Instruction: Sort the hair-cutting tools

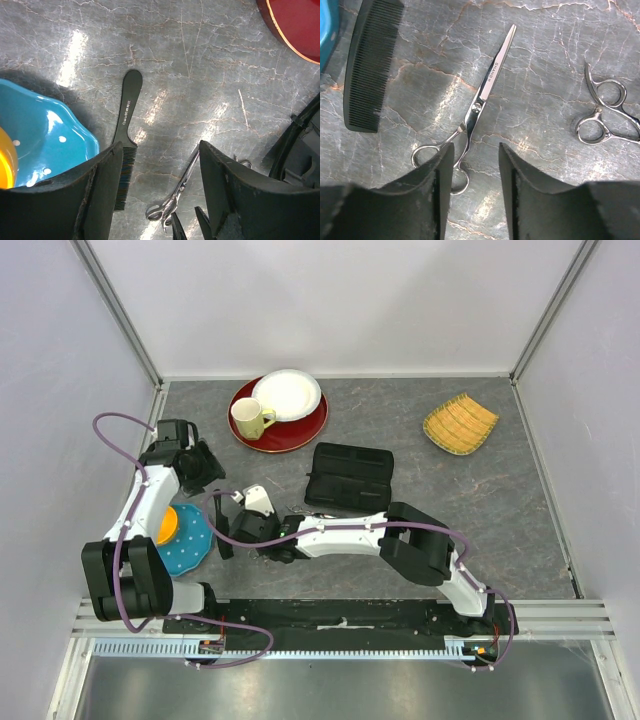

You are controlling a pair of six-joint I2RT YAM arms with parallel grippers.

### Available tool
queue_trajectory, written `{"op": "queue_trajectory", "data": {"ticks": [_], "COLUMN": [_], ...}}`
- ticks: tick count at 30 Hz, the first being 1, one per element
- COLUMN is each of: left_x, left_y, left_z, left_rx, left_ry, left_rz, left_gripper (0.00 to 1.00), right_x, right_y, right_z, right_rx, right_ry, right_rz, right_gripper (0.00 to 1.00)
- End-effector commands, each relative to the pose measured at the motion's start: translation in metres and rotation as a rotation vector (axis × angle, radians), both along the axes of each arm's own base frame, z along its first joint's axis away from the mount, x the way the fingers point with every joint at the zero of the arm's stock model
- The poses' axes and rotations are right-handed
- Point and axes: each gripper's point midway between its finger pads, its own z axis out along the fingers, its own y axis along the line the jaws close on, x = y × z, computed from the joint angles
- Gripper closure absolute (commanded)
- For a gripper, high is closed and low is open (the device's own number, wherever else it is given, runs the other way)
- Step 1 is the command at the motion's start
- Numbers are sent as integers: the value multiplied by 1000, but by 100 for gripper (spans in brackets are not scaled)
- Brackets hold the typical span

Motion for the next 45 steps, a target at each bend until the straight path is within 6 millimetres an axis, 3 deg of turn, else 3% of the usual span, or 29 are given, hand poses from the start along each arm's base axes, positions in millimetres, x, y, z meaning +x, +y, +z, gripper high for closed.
{"op": "queue_trajectory", "data": {"ticks": [1,9,14,18,33,36,38,45], "left_x": [4,4,5,4,5,6,6,8], "left_y": [-3,-4,-4,-6,-14,-16,-18,-32], "left_z": [2,0,3,4,0,0,0,-2], "left_rx": [-45,-59,-62,-65,-109,-119,-128,-195], "left_ry": [-21,-20,-33,-44,-31,-32,-32,-41], "left_rz": [17,21,15,10,-22,-32,-40,-85], "left_gripper": [30,31,29,26,26,26,26,26], "right_x": [0,-4,-11,-15,-25,-26,-27,-15], "right_y": [6,11,-1,-12,-89,-94,-94,-89], "right_z": [-6,-23,-37,-41,-53,-55,-56,-43], "right_rx": [2,-28,-83,-128,-347,-360,-363,-293], "right_ry": [11,54,109,143,330,351,358,335], "right_rz": [-9,23,30,43,135,148,151,94], "right_gripper": [55,59,71,73,82,89,100,100]}}
